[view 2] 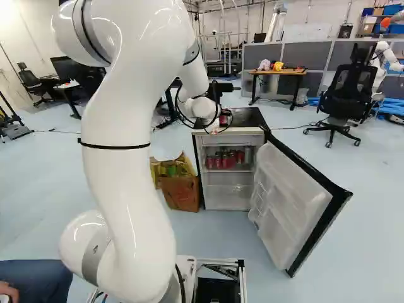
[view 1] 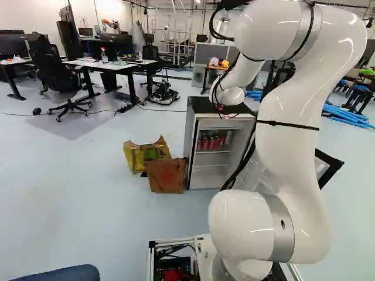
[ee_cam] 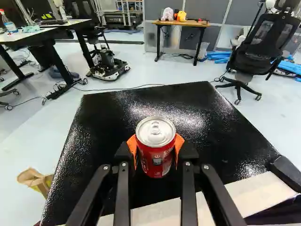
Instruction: Grab a drink from the fridge
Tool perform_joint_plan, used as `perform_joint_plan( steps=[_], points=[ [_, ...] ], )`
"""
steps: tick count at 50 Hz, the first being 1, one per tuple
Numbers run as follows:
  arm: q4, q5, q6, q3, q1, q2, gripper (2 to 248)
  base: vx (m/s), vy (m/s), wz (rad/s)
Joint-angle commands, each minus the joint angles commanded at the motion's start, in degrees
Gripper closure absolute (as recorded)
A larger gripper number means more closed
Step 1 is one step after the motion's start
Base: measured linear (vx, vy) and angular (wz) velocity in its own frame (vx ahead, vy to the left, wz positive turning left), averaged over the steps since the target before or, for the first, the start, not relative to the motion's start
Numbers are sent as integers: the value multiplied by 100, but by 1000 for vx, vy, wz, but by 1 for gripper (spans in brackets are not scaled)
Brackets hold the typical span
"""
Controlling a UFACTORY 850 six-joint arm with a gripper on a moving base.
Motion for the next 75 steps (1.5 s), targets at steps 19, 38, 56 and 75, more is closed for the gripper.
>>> perform_joint_plan(
  steps=[19,38,56,75],
  points=[
    [0,-13,0,0,0,0,153,0,0,0],
    [0,-13,0,-1,0,-12,153,0,0,0],
    [0,-13,0,-2,0,-20,153,0,0,0],
    [0,-13,0,-2,0,-20,74,0,0,0]
  ],
)
